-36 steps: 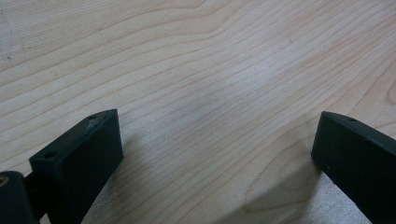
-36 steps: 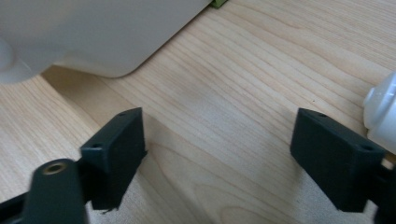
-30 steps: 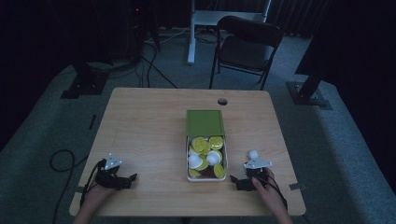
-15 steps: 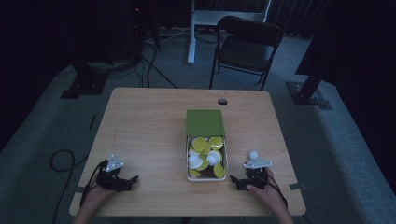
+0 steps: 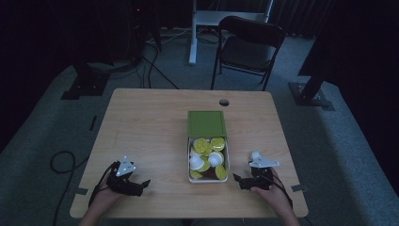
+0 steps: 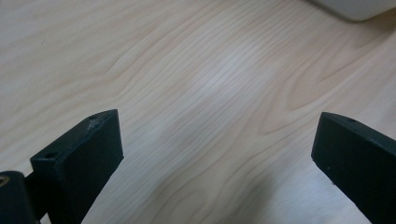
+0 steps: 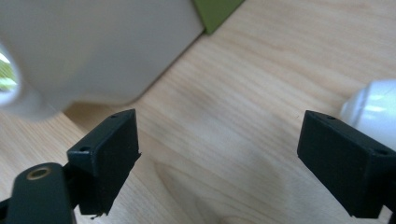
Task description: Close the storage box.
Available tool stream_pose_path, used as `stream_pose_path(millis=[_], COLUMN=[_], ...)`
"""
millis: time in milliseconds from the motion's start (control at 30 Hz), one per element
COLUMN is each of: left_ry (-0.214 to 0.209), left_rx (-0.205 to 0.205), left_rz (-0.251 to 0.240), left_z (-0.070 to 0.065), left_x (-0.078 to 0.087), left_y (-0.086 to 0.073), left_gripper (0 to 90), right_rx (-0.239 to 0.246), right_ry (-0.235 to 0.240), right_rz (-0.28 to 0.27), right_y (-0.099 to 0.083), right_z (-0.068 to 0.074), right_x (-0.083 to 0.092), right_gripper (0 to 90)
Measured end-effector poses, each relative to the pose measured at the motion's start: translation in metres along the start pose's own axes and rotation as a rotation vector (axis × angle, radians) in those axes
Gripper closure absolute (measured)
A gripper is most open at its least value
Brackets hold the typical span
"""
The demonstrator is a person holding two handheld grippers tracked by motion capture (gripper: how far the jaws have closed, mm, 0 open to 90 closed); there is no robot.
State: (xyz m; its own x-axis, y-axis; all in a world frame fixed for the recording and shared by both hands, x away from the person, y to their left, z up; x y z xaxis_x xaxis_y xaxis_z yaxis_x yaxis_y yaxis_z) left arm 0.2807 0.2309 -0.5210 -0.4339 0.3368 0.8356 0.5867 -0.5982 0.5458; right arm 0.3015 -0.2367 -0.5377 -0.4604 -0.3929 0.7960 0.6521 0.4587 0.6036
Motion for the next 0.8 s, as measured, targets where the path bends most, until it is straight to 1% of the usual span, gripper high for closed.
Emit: stream_pose_path(millis=[33,100,167,267,300,333,400,467,567,633,700,733,800], left_ry=[-0.003,-0.02,-0.02,-0.04,-0.04,-0.055,-0.061,-0.066,-0.079,-0.084,-0.089,-0.085,-0.089], left_rx=[-0.015,-0.032,-0.048,-0.087,-0.087,-0.116,-0.133,-0.147,-0.167,-0.169,-0.17,-0.179,-0.183], left_rz=[-0.005,-0.017,-0.026,-0.037,-0.037,-0.03,-0.03,-0.035,-0.041,-0.049,-0.055,-0.061,-0.069], left_z=[-0.004,-0.009,-0.014,-0.022,-0.022,-0.027,-0.032,-0.037,-0.043,-0.046,-0.048,-0.051,-0.054], left_x=[0.001,0.002,0.002,0.001,0.001,-0.001,-0.003,-0.005,-0.008,-0.009,-0.01,-0.01,-0.011], left_y=[0.004,0.01,0.015,0.023,0.023,0.028,0.032,0.037,0.044,0.049,0.052,0.057,0.061], left_gripper=[2.0,2.0,2.0,2.0,2.0,2.0,2.0,2.0,2.0,2.0,2.0,2.0,2.0], right_rx=[-0.002,-0.005,-0.008,-0.025,-0.025,-0.024,-0.024,-0.019,-0.015,0.005,0.006,0.002,0.008], right_ry=[0.003,0.005,0.011,0.014,0.014,0.011,0.02,0.018,0.036,0.036,0.041,0.049,0.057], right_rz=[-0.01,-0.025,-0.041,-0.069,-0.069,-0.078,-0.099,-0.11,-0.129,-0.129,-0.13,-0.134,-0.137], right_y=[0.001,0.002,0.002,0.004,0.004,0.004,0.007,0.009,0.012,0.013,0.014,0.014,0.015], right_z=[0.0,0.0,0.0,0.0,0.0,0.0,0.003,0.005,0.009,0.012,0.014,0.015,0.018], right_x=[0.003,0.008,0.013,0.019,0.019,0.021,0.026,0.029,0.033,0.034,0.034,0.034,0.035], right_gripper=[12.2,12.2,12.2,12.2,12.2,12.2,12.2,12.2,12.2,12.2,12.2,12.2,12.1])
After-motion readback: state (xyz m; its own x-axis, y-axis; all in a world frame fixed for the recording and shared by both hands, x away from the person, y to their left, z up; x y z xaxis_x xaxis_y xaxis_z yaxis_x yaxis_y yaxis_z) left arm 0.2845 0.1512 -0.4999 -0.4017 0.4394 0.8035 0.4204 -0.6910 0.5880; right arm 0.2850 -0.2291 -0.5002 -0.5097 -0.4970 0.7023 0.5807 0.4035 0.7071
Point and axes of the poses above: each handheld gripper's, and its own axes: x roughly backward along the jaws, y roughly out of its top, z roughly to its left, the point moved 1 cm from there along -x, roughly forward along the jaws, and after that the axes turned 13 degrees about z, right-handed, at the moved point
